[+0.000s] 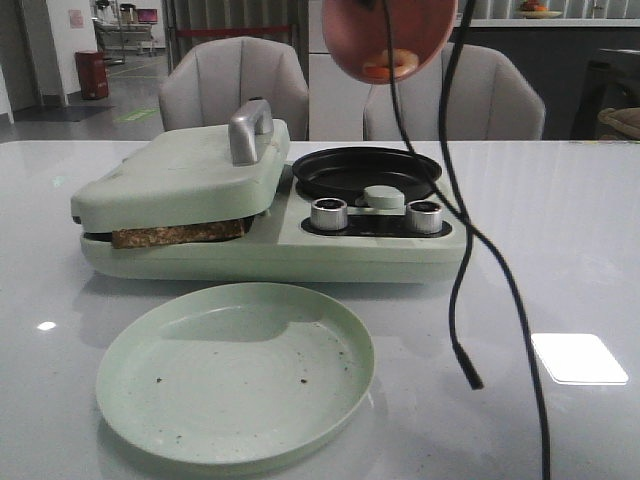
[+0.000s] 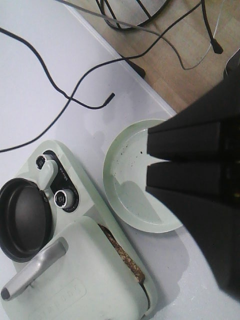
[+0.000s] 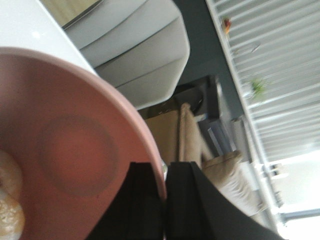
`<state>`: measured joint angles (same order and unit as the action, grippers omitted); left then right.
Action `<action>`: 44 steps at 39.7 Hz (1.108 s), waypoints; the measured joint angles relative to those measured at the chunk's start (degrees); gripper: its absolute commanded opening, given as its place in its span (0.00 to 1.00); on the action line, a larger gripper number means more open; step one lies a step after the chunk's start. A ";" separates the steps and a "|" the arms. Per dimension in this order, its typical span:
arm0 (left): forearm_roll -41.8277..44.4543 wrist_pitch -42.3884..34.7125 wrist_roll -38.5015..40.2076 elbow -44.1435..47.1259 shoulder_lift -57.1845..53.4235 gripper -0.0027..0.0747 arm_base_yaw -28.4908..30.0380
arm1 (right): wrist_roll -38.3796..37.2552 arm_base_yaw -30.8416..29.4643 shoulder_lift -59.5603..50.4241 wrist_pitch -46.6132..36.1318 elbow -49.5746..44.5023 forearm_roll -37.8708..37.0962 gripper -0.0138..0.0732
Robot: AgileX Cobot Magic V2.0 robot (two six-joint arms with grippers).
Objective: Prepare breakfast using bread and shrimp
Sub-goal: 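Carry the pink bowl over the round pan and tip shrimp in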
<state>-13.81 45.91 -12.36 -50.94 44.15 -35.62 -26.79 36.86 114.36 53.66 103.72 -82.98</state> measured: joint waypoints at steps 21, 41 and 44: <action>0.00 0.00 0.00 0.00 0.00 0.16 0.00 | -0.56 1.11 9.92 5.00 0.00 -11.04 0.21; 0.00 0.00 0.00 0.00 0.00 0.16 0.00 | 1.02 1.11 8.03 6.38 3.59 -14.31 0.21; 0.00 0.00 0.00 0.00 0.00 0.16 0.00 | 1.38 1.11 7.04 6.38 4.77 -14.35 0.21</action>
<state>-13.81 45.91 -12.36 -50.94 44.15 -35.62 -25.41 37.97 121.40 60.04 108.49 -97.32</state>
